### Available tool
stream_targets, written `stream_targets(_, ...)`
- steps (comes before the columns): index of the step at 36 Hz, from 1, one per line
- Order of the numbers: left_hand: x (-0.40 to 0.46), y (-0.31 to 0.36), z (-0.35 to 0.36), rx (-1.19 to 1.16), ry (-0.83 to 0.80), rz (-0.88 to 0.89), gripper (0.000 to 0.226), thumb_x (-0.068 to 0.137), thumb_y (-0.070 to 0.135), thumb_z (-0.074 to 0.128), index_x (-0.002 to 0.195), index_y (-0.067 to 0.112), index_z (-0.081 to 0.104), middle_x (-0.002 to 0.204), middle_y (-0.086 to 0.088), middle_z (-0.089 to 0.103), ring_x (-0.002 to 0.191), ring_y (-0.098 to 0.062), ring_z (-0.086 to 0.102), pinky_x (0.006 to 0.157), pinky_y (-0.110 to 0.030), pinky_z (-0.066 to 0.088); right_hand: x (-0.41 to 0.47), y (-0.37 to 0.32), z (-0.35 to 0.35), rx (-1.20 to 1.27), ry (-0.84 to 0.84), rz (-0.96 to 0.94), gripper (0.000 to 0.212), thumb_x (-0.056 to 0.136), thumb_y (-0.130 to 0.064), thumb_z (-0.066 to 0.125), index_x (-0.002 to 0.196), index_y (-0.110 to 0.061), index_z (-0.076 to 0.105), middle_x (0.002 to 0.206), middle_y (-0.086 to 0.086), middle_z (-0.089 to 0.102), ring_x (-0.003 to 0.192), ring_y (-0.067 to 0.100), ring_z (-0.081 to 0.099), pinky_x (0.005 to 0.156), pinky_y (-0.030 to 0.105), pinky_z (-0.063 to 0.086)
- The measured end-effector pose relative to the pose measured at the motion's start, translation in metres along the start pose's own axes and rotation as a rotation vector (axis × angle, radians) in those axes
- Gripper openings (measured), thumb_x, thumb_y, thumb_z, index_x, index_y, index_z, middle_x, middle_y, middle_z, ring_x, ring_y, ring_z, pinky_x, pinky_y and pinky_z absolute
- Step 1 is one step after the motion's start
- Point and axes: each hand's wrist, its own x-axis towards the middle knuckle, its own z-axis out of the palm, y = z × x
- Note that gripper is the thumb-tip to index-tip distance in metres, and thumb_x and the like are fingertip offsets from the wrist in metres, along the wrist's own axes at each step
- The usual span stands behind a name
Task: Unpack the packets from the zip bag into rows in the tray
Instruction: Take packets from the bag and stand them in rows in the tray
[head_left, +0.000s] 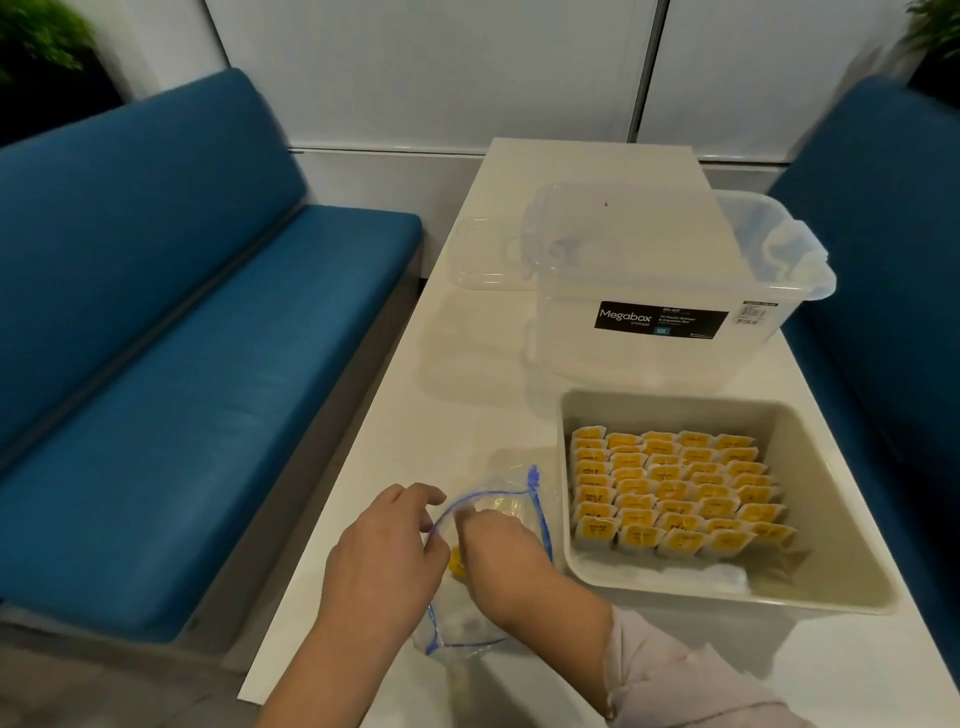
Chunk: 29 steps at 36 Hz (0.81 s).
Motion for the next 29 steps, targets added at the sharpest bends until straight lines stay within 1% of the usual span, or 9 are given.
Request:
stream_targets(4,0.002,0.000,-0.001,0.015,0.017,-0.013,0.031,0.087,0.025,0.052,0.115,0.039,0.052,0.096,0.018,0.053,0.081,-0.008,0.057,0.068,-0.022,0.044,-0.010,-0.003,-0.013,0.037,0.040,-0.031,0.023,0.092,-0.006,0.050,0.115,-0.007,0.051,0.108,0.013,0.059,0.097,0.029,0.058,0.080,0.036,0.047)
stream_targets(7,0.004,-0.001,-0.003,0.024,0.015,-0.006,0.029,0.088,0.028,0.053,0.116,0.039,0.052,0.097,0.018,0.054,0.082,-0.007,0.057,0.069,-0.022,0.046,-0.017,-0.001,-0.029,0.066,0.047,-0.034,0.024,0.090,-0.010,0.056,0.113,-0.012,0.059,0.107,0.009,0.062,0.096,0.026,0.059,0.084,0.035,0.050)
stream_targets(13,0.006,0.003,-0.004,-0.048,-0.042,0.011,0.029,0.089,0.046,0.051,0.118,0.038,0.051,0.103,0.019,0.054,0.084,-0.006,0.057,0.064,-0.015,0.039,-0.033,0.018,-0.065,0.226,0.136,-0.066,0.021,0.078,-0.017,0.072,0.095,-0.023,0.061,0.084,-0.005,0.063,0.081,0.013,0.058,0.067,0.023,0.044)
stream_targets(17,0.003,0.010,-0.010,-0.213,-0.044,0.053,0.048,0.081,0.058,0.030,0.114,0.034,0.055,0.107,0.019,0.054,0.090,-0.003,0.054,0.073,-0.011,0.038,-0.039,0.026,-0.086,0.290,0.150,-0.090,0.025,0.075,-0.014,0.075,0.087,-0.028,0.058,0.078,-0.008,0.065,0.070,0.005,0.057,0.056,0.013,0.039)
stream_targets(20,0.001,0.017,-0.019,-0.429,-0.061,0.091,0.041,0.074,0.062,0.038,0.104,0.041,0.056,0.099,0.025,0.059,0.087,0.004,0.056,0.066,-0.007,0.039,-0.043,0.027,-0.099,0.326,0.153,-0.120,0.026,0.074,-0.015,0.077,0.087,-0.028,0.058,0.077,-0.008,0.066,0.069,0.004,0.058,0.057,0.014,0.041)
stream_targets(22,0.001,0.021,-0.023,-0.580,-0.117,0.065,0.033,0.070,0.058,0.053,0.098,0.041,0.059,0.087,0.020,0.065,0.082,0.002,0.059,0.065,-0.008,0.045,-0.046,0.026,-0.107,0.346,0.173,-0.134,0.026,0.075,-0.017,0.077,0.086,-0.030,0.057,0.073,-0.010,0.065,0.064,-0.001,0.055,0.054,0.011,0.040)
stream_targets(24,0.003,0.023,-0.024,-0.636,-0.147,0.059,0.025,0.073,0.041,0.069,0.098,0.039,0.062,0.082,0.015,0.068,0.078,-0.001,0.062,0.067,-0.012,0.050,-0.048,0.026,-0.112,0.377,0.193,-0.141,0.026,0.075,-0.018,0.077,0.087,-0.030,0.058,0.072,-0.012,0.064,0.060,-0.003,0.053,0.051,0.007,0.038)
stream_targets(26,0.004,0.026,-0.023,-0.714,-0.150,0.045,0.030,0.076,0.022,0.074,0.101,0.033,0.062,0.083,0.007,0.070,0.078,-0.007,0.066,0.073,-0.019,0.054,-0.049,0.027,-0.116,0.420,0.213,-0.134,0.026,0.074,-0.017,0.077,0.087,-0.029,0.058,0.073,-0.011,0.064,0.061,-0.003,0.053,0.051,0.004,0.038)
stream_targets(29,0.006,0.031,-0.024,-0.929,-0.125,-0.009,0.028,0.076,0.009,0.072,0.099,0.023,0.063,0.085,-0.003,0.073,0.081,-0.017,0.069,0.072,-0.026,0.056,-0.050,0.030,-0.116,0.496,0.223,-0.114,0.026,0.074,-0.016,0.078,0.088,-0.029,0.060,0.073,-0.011,0.064,0.065,-0.001,0.054,0.052,0.004,0.039)
